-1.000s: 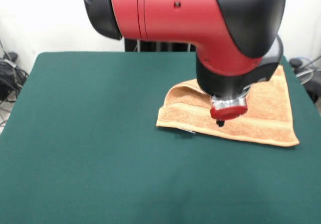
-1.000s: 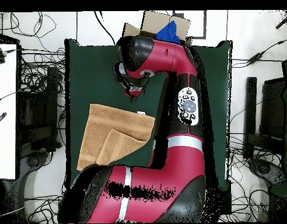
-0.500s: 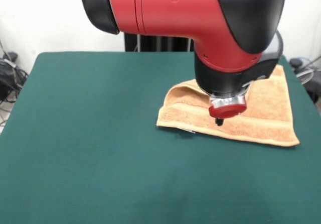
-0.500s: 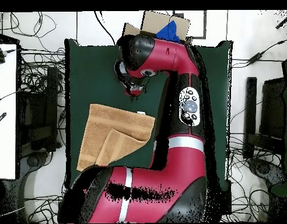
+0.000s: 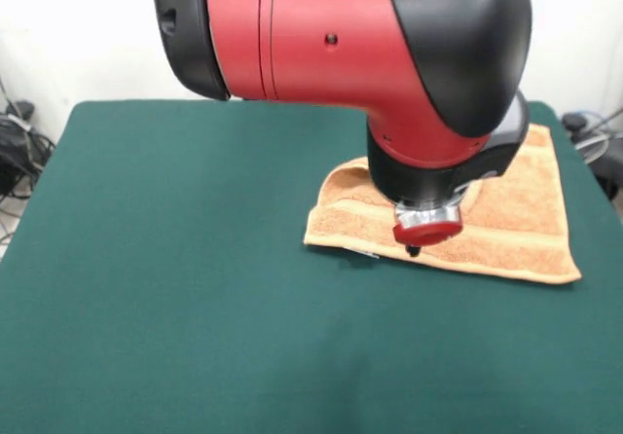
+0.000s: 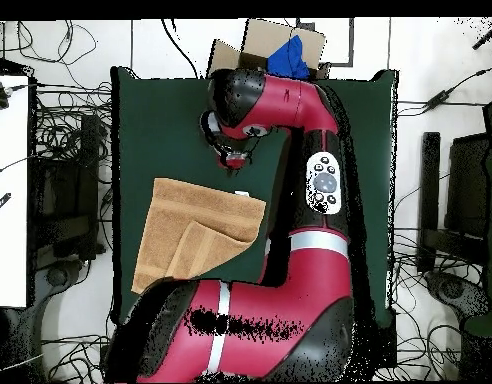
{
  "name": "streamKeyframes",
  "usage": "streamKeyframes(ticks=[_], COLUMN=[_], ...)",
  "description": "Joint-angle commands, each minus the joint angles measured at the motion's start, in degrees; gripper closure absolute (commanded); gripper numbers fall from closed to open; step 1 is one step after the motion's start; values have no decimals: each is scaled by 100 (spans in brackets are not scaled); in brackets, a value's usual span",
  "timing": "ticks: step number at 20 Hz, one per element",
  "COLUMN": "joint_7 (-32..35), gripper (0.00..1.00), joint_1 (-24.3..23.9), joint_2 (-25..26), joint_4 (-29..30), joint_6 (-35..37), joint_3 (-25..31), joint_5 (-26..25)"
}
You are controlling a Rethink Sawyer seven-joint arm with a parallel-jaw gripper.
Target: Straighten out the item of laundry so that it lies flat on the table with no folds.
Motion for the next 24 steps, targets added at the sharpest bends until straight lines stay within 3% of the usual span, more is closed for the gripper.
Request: streamKeyframes(ticks=[1, 9, 24], joint_7=[-700, -745, -586], gripper=[0, 0, 0], joint_1=[-85, -100, -242], joint_2=[168, -51, -263], joint_4=[1328, 1803, 3168], joint_6=[-836, -1120, -2709], joint_3=[106, 182, 339], joint_5=[-298, -280, -246])
